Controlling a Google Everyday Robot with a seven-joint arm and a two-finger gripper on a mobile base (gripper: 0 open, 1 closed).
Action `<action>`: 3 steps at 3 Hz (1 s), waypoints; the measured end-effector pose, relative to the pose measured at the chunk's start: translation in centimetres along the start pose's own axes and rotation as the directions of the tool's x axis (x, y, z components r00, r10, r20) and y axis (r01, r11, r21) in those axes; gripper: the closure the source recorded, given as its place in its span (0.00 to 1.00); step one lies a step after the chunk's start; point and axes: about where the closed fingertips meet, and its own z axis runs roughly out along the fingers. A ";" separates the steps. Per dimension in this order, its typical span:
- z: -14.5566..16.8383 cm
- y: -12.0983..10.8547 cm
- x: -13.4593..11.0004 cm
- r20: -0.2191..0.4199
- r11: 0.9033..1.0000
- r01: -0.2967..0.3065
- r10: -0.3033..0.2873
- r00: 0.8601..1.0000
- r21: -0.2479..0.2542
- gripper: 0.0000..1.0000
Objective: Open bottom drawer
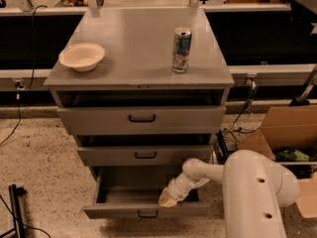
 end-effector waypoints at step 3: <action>-1.3 -1.8 -0.3 -0.064 1.000 -0.010 0.009 0.998 -0.007 0.33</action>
Offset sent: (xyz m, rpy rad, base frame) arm 0.0120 -0.0014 0.0021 -0.0525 0.0244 0.0080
